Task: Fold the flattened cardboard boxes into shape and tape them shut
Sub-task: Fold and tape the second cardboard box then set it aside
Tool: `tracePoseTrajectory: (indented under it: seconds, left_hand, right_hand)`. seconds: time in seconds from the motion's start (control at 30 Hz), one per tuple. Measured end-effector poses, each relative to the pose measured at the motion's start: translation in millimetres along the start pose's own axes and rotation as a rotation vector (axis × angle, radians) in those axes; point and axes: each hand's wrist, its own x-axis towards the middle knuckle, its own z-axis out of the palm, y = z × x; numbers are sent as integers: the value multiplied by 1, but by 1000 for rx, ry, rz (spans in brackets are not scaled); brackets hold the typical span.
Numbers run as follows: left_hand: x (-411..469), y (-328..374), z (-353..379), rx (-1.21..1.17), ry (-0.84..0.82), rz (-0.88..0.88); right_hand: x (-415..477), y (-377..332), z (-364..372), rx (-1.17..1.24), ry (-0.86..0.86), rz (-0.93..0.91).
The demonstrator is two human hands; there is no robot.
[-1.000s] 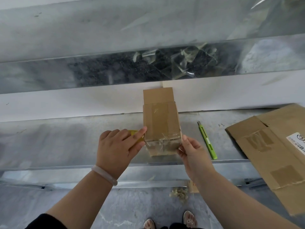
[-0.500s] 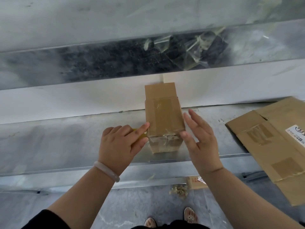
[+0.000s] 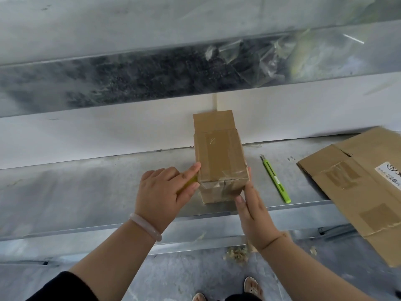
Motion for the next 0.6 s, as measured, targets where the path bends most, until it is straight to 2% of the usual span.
tracePoseTrajectory:
  seconds: [0.1,0.2,0.27,0.3,0.37,0.4,0.6]
  left_hand:
    - [1,0,-1,-15,10,-10]
    - [5,-1,-2,-7,13,-1]
    - [5,-1,-2,-9,8,1]
    - [5,-1,-2,-11,7,-1]
    - [5,-2,-2,-10,5,-1]
    - [5,-2,-2,-6,4,-1]
    - [5,-8,0,-54,-19,-14]
  right_hand:
    - [-3,-3,-1,55,-2,-12]
    - [1,-17,-22,-50,155,-83]
    - [12,-35,-36,-237,301,-332]
    - [22,-43,-39,-319,317,-489]
    - [41,-52,-37,-441,259,-719]
    - [48,-53,-33,-488,230,-774]
    - [57,-48,-20,-563,282,-809]
